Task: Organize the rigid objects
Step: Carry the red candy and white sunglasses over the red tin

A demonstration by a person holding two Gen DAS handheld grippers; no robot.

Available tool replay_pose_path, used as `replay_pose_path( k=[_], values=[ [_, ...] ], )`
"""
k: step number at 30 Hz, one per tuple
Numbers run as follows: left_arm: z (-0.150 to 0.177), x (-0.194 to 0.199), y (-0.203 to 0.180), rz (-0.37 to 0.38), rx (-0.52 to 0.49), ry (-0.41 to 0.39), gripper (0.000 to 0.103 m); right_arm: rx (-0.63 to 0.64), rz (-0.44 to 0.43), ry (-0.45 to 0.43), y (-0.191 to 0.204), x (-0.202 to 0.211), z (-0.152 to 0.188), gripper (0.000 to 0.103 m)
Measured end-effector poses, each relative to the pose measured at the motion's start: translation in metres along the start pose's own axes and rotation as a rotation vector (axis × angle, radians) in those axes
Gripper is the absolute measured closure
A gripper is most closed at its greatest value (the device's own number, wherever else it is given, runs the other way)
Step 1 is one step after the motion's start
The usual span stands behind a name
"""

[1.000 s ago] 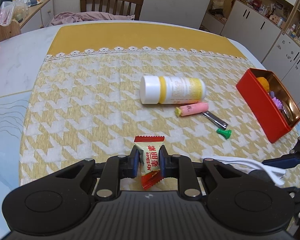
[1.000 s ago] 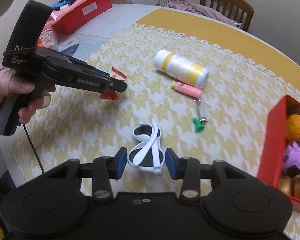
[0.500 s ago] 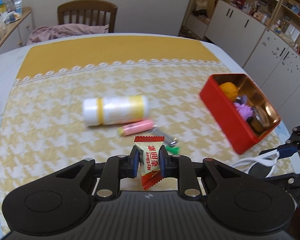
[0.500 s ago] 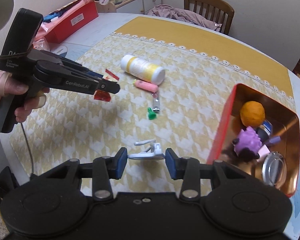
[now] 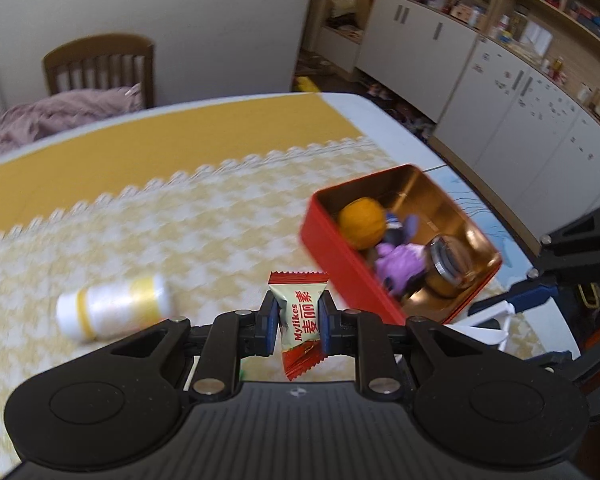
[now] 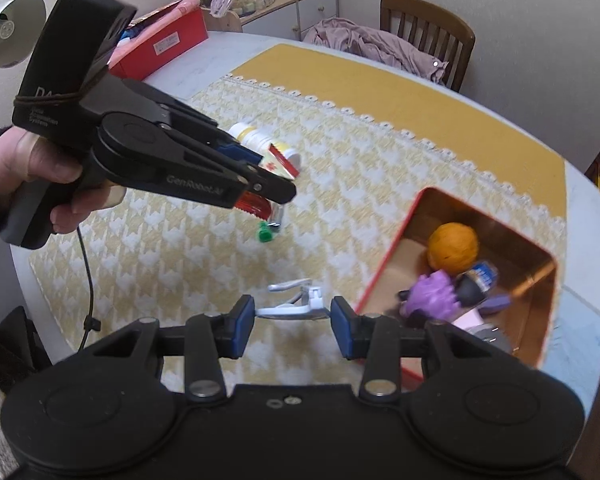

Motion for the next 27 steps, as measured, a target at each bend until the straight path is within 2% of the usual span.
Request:
replay_pose_path(
  k=[9, 15, 21, 27],
  values=[
    [-0.043, -0.021, -0.046, 0.007, -0.095, -0.005, 0.083, -0.002, 0.004, -0.041, -0.045, 0.019, -0.003, 0.063],
    [-0.068, -0.036, -0.069, 0.011, -0.114, -0.008, 0.083, -0.016, 0.015, -0.060, -0.075, 0.029, -0.004, 0.063],
    [-0.073, -0.066, -0.093, 0.035, -0.144, 0.050, 0.083, -0.044, 0.019, -0.030, -0.100, 0.019, 0.009, 0.063],
    [-0.068, -0.094, -0.108, 0.050, -0.161, 0.103, 0.083, -0.081, -0.013, -0.040, -0.113, 0.019, 0.022, 0.063]
  ],
)
Point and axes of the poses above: each gripper's, at about its wrist camera, not at the fingertips, and x roughly against the way its jaws point, y to its left, z to its underside, the point moved 3 cm from there along -x, roughly the way its jaws point, and after that the axes turned 2 degrees about x, right-handed, at the moved point
